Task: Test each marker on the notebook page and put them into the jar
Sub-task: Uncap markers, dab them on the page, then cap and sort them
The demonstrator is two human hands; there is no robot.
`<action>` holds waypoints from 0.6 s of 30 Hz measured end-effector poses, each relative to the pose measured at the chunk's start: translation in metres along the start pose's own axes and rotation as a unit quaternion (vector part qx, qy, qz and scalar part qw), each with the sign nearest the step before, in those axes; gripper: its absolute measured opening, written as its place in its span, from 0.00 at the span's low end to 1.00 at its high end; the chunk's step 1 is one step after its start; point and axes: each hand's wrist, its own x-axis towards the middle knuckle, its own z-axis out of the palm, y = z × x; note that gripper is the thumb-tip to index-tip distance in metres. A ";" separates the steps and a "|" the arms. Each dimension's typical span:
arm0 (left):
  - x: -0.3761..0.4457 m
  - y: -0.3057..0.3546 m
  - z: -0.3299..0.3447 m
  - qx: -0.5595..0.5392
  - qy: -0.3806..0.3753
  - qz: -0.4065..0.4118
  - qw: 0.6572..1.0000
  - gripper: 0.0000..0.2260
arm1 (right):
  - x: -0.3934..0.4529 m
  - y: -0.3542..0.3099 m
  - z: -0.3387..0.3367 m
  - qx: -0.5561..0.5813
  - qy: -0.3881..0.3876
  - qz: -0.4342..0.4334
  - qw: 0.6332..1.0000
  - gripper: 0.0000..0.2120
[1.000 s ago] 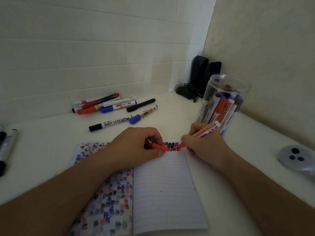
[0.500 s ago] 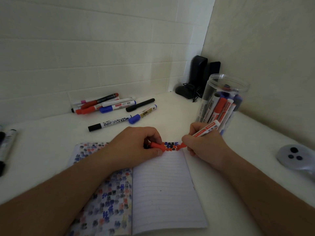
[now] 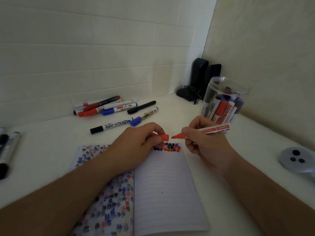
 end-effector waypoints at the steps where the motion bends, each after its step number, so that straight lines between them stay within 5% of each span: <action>1: -0.001 0.001 0.000 -0.001 -0.001 0.006 1.000 0.07 | 0.000 0.000 0.000 -0.005 -0.001 -0.002 1.000 0.11; 6: -0.003 0.005 0.001 0.003 0.000 0.033 0.999 0.06 | -0.002 0.003 0.001 -0.031 -0.035 -0.004 0.999 0.08; 11: -0.004 0.005 0.001 0.002 0.022 0.049 0.999 0.07 | -0.005 0.002 0.001 0.058 -0.107 0.037 0.992 0.25; 13: -0.003 0.004 0.000 -0.011 0.034 0.046 0.998 0.07 | -0.003 -0.001 0.000 0.133 -0.106 0.080 0.982 0.25; 18: -0.003 0.004 0.001 -0.041 0.052 0.047 0.997 0.05 | -0.002 -0.004 0.006 0.105 -0.058 0.078 0.990 0.25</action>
